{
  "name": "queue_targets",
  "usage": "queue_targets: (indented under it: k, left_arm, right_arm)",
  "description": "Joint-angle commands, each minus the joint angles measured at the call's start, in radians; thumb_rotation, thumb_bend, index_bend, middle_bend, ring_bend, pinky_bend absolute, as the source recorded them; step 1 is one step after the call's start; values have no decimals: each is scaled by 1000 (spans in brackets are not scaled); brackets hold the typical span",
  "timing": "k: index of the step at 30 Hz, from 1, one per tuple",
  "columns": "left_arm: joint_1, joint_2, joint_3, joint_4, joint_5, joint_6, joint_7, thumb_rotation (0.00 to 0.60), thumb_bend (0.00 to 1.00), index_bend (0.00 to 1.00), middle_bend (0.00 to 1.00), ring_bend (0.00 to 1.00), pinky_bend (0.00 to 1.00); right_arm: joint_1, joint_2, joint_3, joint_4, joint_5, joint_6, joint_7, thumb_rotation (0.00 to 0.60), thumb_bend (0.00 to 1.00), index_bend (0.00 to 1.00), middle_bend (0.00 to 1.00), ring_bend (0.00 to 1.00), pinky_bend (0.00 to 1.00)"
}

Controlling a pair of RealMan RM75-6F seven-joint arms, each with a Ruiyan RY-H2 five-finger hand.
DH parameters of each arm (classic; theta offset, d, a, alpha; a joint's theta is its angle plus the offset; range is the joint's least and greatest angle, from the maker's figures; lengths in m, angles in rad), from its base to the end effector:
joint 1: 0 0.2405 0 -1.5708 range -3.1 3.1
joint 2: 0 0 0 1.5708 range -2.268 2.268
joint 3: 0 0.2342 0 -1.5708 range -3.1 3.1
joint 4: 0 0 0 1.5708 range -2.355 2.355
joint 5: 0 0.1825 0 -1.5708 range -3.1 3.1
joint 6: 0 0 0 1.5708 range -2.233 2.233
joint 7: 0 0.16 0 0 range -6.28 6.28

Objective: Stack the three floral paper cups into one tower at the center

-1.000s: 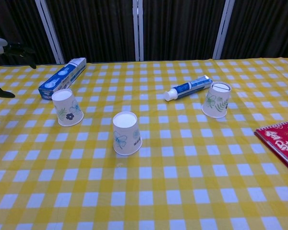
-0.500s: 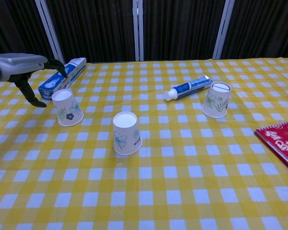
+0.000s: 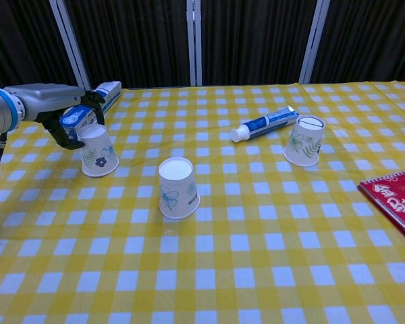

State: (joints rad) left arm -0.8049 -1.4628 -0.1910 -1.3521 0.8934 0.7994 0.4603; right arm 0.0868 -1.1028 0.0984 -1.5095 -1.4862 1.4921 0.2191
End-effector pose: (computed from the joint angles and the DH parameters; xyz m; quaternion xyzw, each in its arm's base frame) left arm -0.1720 0.3798 0.0321 -0.7473 -0.3762 -0.2641 0.4798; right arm -0.2951 -0.2036 0.1993 0.5549 -0.4012 0.4378 0.5826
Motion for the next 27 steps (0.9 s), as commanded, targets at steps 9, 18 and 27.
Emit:
queue_targets:
  k: [9, 18, 27]
  left_arm:
    - [14, 77, -19, -132, 79, 68, -75, 600, 428, 393, 0, 0, 110]
    - [20, 138, -30, -366, 231, 151, -122, 600, 427, 386, 0, 0, 108]
    - [-6, 127, -7, -474, 263, 161, -56, 600, 427, 385, 0, 0, 108]
  right_arm:
    - [-7, 2, 2, -10, -2, 14, -1, 600, 88, 0, 0, 0, 58]
    - [-9, 4, 5, -16, -5, 22, 0, 600, 88, 0, 0, 0, 58]
    - [-15, 13, 11, -18, 2, 29, 19, 600, 88, 0, 0, 0, 58]
